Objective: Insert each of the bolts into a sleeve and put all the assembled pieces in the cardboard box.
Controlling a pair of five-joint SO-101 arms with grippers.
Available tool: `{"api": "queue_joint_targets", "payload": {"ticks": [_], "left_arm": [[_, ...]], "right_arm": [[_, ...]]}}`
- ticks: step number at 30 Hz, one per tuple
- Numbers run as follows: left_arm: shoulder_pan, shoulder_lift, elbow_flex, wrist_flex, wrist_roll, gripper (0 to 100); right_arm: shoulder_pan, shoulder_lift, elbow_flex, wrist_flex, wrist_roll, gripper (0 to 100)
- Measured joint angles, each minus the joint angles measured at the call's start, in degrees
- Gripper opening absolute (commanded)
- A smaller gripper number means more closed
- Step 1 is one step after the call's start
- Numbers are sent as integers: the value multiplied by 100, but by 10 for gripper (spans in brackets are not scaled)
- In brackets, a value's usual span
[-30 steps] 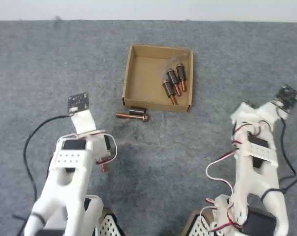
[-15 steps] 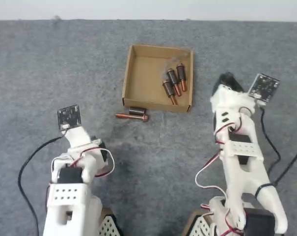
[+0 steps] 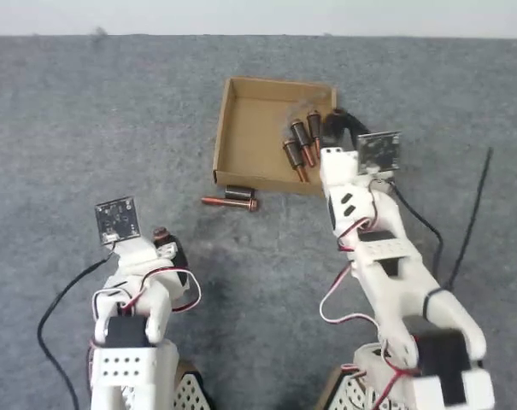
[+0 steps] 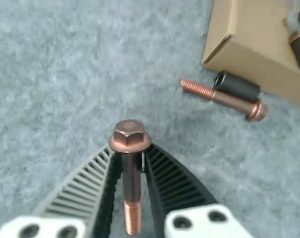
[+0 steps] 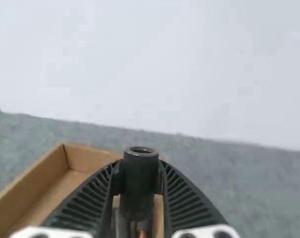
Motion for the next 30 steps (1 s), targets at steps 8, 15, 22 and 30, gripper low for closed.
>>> {"api": "queue_joint_targets", "payload": {"ticks": [8,15,22,30], "left_arm": [[0,-835,-9,800,0,12],[0,-888,-9,809,0,12],[0,-888,-9,809,0,12],[0,-888,-9,809,0,12]], "right_arm": [[-167,1301,-870,-1073,70,7],[-589,2242,-1336,-1609,88,7],[-1327,2409,-897,-2681,105,7],[-1591,2409,141,-3763,105,7]]}}
